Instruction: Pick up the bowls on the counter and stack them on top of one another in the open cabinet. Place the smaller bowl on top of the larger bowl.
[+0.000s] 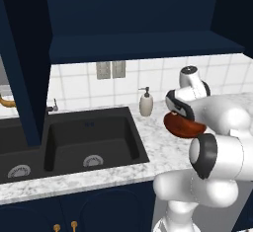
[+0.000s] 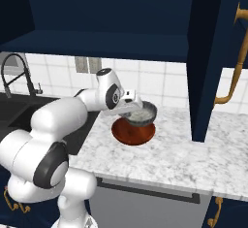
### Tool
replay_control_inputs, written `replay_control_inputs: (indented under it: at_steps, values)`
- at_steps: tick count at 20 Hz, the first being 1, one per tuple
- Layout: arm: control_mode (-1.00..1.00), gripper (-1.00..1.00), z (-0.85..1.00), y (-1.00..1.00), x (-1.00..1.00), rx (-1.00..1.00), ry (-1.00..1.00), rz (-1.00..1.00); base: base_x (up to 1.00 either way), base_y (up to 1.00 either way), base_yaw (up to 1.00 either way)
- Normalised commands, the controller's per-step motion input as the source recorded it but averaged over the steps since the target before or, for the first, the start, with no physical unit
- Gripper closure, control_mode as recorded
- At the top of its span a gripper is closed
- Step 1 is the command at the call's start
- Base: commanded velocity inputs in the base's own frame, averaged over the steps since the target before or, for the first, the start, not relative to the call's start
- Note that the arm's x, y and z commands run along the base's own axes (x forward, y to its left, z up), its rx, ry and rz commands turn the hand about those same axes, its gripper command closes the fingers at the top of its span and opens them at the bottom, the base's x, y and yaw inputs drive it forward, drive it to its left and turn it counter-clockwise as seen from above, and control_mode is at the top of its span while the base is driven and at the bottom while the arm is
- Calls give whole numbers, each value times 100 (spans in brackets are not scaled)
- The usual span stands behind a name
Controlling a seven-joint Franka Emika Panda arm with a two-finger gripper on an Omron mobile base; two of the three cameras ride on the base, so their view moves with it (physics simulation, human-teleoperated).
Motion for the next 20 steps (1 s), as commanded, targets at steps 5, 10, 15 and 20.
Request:
replay_control_inputs:
  at_steps: [5,10,15,20]
  values:
    - [-100,100,-36,31,3,8,7,4,0,0,0]
    - [-100,100,-41,12,19,0,1,2,0,0,0]
    - [-100,100,-19,27,8,2,6,0,0,0,0]
    - [-100,-100,17,4,8,1,0,0,0,0,0]
